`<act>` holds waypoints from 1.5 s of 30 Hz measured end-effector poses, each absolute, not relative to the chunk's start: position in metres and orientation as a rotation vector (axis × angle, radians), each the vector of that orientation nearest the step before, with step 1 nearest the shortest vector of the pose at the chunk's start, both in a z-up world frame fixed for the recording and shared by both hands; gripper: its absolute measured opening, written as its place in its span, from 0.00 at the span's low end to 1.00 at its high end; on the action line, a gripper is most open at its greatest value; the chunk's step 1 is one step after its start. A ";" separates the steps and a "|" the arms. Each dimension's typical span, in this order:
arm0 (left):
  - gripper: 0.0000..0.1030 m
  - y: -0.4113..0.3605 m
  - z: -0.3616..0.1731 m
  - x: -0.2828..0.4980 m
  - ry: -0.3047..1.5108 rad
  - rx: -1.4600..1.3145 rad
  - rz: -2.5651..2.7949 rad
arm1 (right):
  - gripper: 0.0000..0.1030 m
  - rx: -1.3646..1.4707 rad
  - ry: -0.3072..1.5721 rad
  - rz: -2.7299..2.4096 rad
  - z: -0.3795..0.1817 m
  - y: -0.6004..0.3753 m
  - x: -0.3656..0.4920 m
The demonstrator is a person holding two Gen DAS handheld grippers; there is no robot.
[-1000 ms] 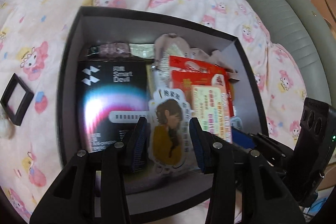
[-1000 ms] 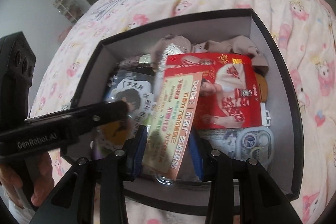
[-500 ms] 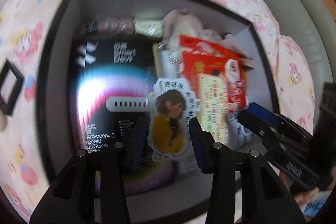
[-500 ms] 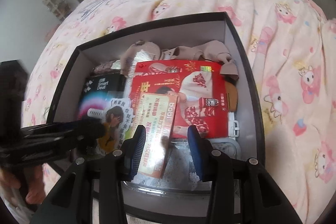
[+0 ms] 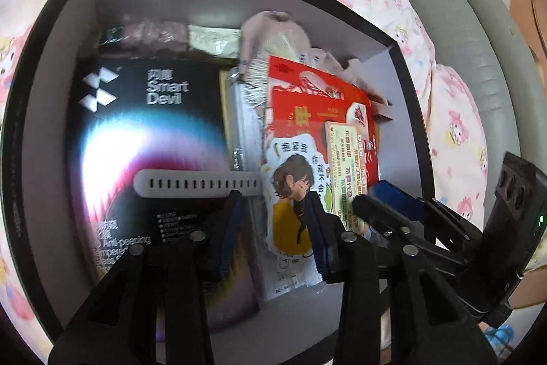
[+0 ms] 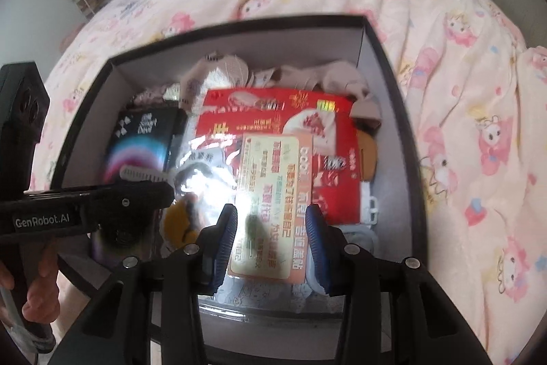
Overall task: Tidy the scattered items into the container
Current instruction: 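Lower the cards into the box and open the left gripper, then move the left gripper to the white plush keychain and grasp it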
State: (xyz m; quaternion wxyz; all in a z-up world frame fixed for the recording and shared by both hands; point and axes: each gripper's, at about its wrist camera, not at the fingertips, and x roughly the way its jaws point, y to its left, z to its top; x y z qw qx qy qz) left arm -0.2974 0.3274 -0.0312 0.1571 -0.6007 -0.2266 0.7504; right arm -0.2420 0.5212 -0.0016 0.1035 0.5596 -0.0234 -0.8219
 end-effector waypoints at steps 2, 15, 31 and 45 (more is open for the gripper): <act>0.35 0.331 -0.030 -0.297 -0.660 -1.692 2.122 | 0.36 1.685 -0.080 -2.402 -0.006 0.521 -0.242; 0.53 0.325 0.026 -0.260 -0.394 -1.497 2.393 | 0.47 1.613 -0.087 -2.503 0.026 0.517 -0.219; 0.62 0.303 0.070 -0.191 -0.350 -1.334 2.503 | 0.51 1.407 0.106 -2.546 0.066 0.455 -0.159; 0.62 0.230 0.065 -0.158 -0.471 -1.344 2.641 | 0.51 1.297 0.191 -2.435 0.068 0.386 -0.156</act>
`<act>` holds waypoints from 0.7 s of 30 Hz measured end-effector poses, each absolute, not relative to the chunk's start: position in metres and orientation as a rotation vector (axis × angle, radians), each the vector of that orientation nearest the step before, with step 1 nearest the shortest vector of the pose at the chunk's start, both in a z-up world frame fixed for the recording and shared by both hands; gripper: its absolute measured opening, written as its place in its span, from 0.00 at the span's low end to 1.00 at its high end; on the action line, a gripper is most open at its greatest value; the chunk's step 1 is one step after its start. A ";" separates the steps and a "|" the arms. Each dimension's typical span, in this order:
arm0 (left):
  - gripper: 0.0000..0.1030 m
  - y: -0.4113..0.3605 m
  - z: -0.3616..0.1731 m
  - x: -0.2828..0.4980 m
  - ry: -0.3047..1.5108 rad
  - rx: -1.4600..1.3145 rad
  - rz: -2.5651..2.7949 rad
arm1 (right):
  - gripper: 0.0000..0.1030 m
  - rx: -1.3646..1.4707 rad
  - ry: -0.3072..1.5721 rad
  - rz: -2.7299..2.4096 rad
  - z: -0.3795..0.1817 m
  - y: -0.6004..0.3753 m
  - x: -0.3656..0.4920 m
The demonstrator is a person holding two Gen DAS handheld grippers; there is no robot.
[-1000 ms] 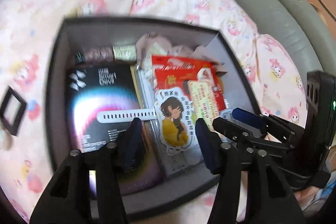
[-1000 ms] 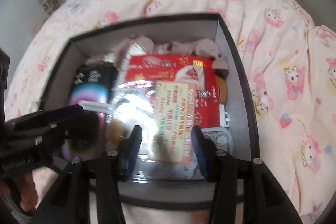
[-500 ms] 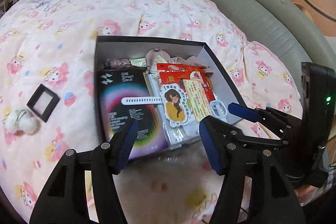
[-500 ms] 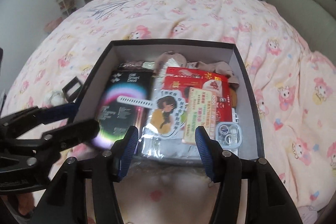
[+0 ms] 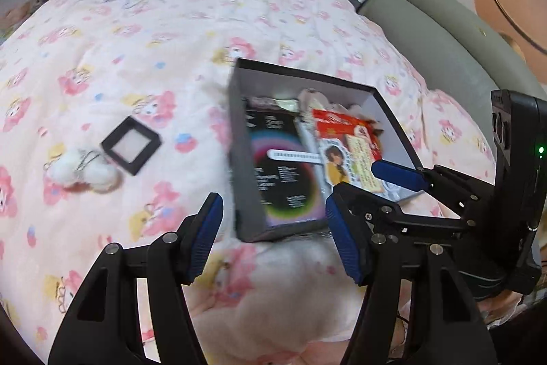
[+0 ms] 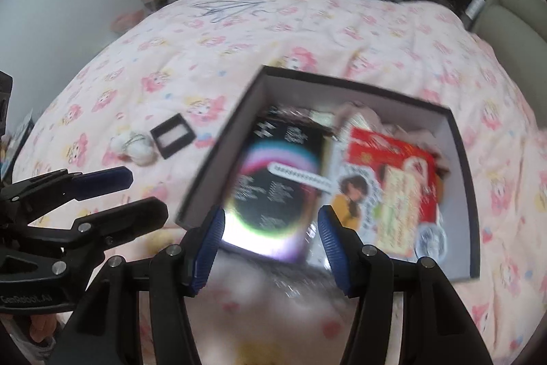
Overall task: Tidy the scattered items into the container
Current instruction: 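Move the left gripper to the white plush keychain and grasp it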
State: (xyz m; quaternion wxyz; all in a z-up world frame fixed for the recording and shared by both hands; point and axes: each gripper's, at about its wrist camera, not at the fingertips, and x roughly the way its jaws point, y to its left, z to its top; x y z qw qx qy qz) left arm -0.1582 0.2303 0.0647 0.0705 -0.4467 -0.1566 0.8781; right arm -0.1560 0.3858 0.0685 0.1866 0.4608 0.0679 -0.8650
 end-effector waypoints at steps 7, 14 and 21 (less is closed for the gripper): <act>0.62 0.169 0.063 -0.148 -0.662 -1.256 2.805 | 0.51 1.276 0.203 -2.288 0.062 0.335 -0.185; 0.59 0.083 0.024 -0.160 -0.964 -1.301 2.978 | 0.51 1.358 0.267 -2.178 0.046 0.281 -0.229; 0.59 0.027 -0.037 -0.179 -1.234 -1.439 2.899 | 0.51 1.448 0.335 -2.070 0.012 0.205 -0.247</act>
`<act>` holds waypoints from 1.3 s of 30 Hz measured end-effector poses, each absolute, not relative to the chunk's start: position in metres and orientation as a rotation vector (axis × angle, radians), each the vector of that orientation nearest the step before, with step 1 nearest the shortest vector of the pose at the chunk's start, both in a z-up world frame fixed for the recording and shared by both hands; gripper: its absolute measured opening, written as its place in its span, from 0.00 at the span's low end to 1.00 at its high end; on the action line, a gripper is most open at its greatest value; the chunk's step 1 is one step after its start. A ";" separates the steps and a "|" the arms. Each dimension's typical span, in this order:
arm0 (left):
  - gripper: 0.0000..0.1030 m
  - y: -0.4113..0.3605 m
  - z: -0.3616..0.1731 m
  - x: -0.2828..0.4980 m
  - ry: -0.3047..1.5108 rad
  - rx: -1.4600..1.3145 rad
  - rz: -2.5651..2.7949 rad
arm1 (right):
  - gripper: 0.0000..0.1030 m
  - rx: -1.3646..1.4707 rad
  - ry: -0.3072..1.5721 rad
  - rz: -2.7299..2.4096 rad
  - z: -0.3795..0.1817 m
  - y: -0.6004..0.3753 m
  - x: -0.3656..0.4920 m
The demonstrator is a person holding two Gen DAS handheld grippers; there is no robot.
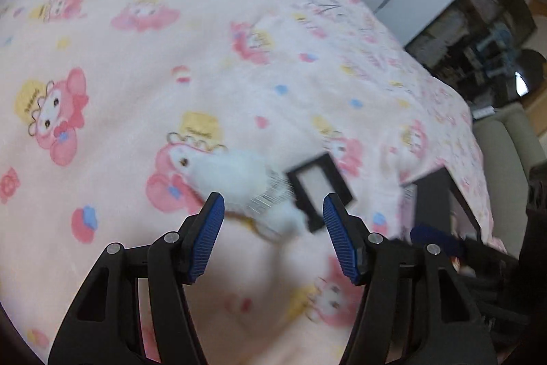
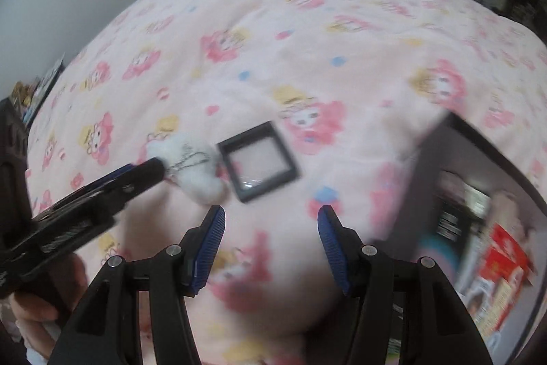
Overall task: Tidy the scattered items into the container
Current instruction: 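Move the left gripper to the white plush keychain and grasp it, then carry the white plush keychain with the left gripper over the box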
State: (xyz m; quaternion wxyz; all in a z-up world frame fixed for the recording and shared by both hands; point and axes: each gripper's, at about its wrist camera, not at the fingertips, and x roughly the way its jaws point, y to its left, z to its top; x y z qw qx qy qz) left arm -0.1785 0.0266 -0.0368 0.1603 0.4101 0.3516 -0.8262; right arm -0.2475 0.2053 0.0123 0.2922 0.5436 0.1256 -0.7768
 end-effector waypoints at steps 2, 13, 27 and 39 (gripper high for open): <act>0.60 0.014 -0.044 -0.182 1.032 1.165 -2.334 | 0.51 1.495 0.328 -2.031 -0.001 0.190 -0.247; 0.43 -0.006 -0.092 -0.195 1.332 1.265 -2.290 | 0.51 1.593 0.221 -1.923 -0.055 0.162 -0.253; 0.31 0.086 0.012 -0.147 1.254 1.194 -2.668 | 0.39 1.436 0.022 -1.934 0.016 0.230 -0.189; 0.31 0.215 0.041 -0.138 0.604 1.571 -2.732 | 0.39 1.440 -0.190 -2.102 0.032 0.360 -0.134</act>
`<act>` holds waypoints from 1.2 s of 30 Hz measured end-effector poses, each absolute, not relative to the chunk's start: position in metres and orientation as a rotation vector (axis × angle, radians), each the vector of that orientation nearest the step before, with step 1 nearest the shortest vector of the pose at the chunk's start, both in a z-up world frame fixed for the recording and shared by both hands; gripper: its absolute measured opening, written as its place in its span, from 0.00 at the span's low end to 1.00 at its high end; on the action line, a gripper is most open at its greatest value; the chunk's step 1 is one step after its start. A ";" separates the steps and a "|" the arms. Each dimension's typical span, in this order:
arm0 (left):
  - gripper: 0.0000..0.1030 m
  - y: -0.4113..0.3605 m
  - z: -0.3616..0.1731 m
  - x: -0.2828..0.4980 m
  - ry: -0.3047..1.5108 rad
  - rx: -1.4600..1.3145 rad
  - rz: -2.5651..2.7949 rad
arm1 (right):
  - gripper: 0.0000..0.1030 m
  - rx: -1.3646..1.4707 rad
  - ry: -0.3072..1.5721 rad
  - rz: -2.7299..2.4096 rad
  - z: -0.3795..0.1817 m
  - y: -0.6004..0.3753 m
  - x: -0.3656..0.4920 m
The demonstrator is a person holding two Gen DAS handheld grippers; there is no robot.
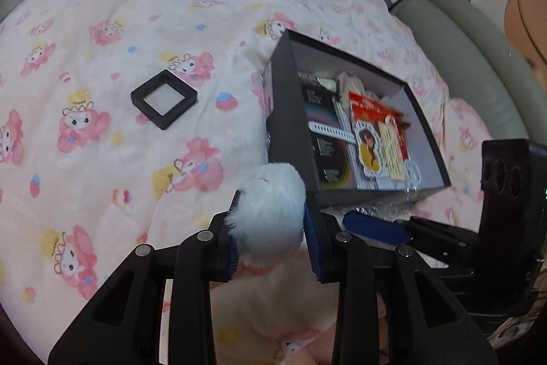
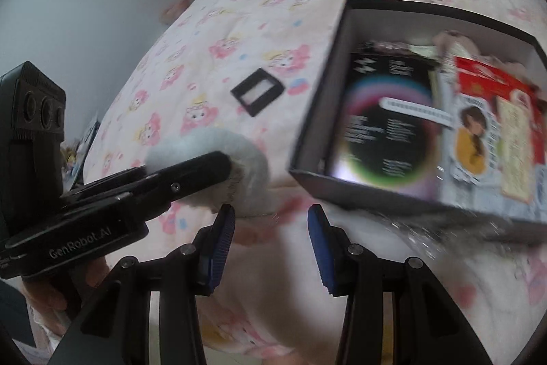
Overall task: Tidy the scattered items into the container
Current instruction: 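Carry the white plush keychain with the left gripper over the box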
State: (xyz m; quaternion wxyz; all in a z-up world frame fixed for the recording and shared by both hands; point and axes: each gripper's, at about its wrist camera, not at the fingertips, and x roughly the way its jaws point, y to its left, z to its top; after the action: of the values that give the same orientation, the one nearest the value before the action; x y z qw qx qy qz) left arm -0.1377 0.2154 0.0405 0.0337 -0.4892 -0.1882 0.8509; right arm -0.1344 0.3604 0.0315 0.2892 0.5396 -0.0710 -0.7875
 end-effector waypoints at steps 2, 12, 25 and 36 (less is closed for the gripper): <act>0.32 0.230 0.040 -0.138 -0.543 -1.520 2.585 | 0.39 1.448 -0.199 -2.130 0.032 0.372 -0.133; 0.47 0.272 0.045 -0.146 -0.511 -1.446 2.461 | 0.40 1.494 -0.135 -2.151 0.025 0.403 -0.119; 0.47 0.296 0.030 -0.153 -0.431 -1.505 2.405 | 0.40 1.622 -0.321 -2.169 0.007 0.464 -0.137; 0.47 0.310 0.026 -0.157 -0.437 -1.489 2.325 | 0.42 1.460 -0.424 -2.174 0.031 0.460 -0.151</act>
State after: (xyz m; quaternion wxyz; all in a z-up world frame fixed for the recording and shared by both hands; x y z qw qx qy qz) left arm -0.1566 0.3096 0.0258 0.1726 -0.5247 -0.1540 0.8193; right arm -0.1506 0.4597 0.0314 0.2421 0.5339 -0.1552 -0.7951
